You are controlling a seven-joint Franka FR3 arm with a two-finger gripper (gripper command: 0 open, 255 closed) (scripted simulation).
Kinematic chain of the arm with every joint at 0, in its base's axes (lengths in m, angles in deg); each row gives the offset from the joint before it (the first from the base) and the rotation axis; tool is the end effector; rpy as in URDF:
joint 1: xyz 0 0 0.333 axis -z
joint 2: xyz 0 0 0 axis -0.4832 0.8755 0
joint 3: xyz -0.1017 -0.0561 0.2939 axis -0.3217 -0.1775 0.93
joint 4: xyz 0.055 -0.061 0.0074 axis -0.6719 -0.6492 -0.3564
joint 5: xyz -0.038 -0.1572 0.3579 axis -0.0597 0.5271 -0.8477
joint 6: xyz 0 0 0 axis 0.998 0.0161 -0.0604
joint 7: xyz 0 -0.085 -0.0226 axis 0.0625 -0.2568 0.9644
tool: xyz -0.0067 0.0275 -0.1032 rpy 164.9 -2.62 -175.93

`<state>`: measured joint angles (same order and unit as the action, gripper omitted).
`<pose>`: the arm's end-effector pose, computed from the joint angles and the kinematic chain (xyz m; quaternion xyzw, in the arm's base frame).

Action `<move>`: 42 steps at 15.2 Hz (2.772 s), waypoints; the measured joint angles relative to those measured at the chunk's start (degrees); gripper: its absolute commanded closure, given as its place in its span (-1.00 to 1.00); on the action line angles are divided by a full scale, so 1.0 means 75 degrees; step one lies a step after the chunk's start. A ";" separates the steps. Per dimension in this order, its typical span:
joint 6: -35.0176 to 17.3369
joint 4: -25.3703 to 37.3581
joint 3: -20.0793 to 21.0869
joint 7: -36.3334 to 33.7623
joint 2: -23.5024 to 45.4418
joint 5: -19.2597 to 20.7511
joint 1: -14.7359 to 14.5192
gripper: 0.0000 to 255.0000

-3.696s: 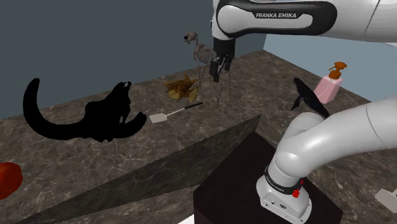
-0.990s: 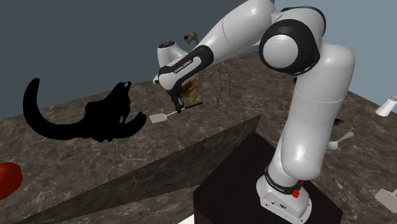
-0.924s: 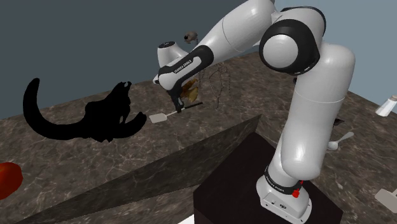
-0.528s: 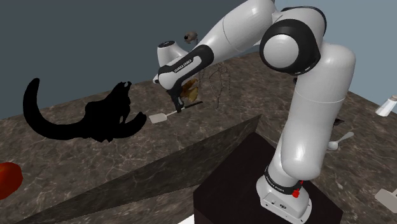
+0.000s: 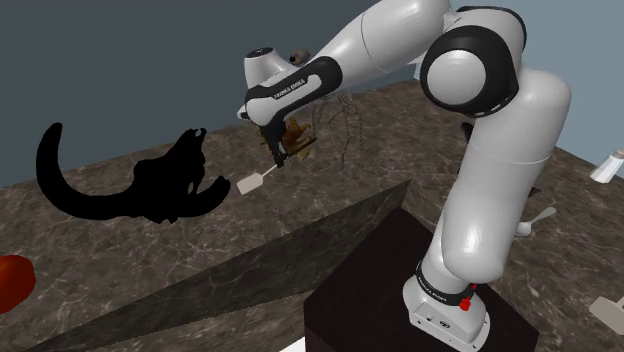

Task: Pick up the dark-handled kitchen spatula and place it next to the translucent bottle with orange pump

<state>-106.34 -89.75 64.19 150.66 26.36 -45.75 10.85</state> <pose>0.5522 0.0604 0.3804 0.8088 0.5872 -0.0264 0.0197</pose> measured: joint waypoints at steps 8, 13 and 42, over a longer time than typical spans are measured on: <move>0.0778 0.0407 0.0001 -0.0006 -0.0376 0.0063 -0.0014 1.00; 0.1274 0.0724 0.0003 0.0004 -0.0560 0.0089 -0.0018 1.00; 0.4230 0.3558 0.0026 0.0140 -0.0688 0.0073 -0.0041 1.00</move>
<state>-74.61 -63.06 64.38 151.71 21.21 -45.20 10.54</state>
